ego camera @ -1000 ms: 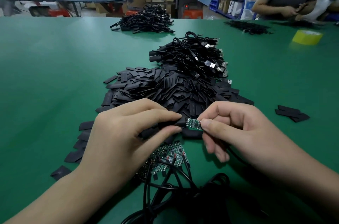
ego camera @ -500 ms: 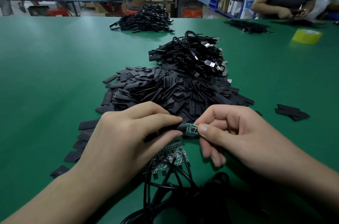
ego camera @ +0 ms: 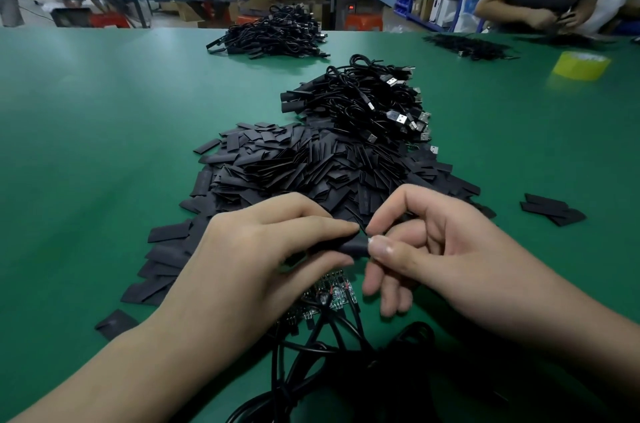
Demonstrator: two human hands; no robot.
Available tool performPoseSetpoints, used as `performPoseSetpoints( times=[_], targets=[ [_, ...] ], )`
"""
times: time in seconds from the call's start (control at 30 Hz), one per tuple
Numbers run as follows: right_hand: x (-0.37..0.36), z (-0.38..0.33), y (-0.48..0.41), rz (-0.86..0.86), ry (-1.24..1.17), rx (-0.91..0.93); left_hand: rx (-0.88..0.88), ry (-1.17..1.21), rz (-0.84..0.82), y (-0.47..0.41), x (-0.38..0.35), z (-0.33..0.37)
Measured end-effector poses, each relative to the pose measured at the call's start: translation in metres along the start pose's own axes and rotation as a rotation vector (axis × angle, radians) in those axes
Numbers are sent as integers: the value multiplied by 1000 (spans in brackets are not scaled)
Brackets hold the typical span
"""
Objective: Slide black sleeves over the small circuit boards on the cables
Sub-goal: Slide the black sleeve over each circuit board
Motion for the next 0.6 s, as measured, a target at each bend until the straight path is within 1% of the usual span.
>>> performPoseSetpoints(
  times=[0.07,0.13,0.23,0.43,0.6],
  targets=[
    [7,-7,3,77,113,71,23,53,-5,-1,-1,-10],
    [11,-22,8,144,328,217,59,64,25,-1,0,-20],
    [9,-36,13,189,555,367,83,107,38,0,1,-22],
    [11,-44,20,284,634,479,72,165,77,-1,3,-18],
    [11,-46,20,281,636,489,91,240,66,0,2,-19]
  ],
)
Point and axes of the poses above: each hand's wrist, its own y-axis away from the middle knuckle, its own x-axis out of the back of the hand, z = x × y, the point moved 8 cm from there along -y, towards the middle knuckle, and after that the axes turned 4 degrees about -z, right-handed, at the moved point
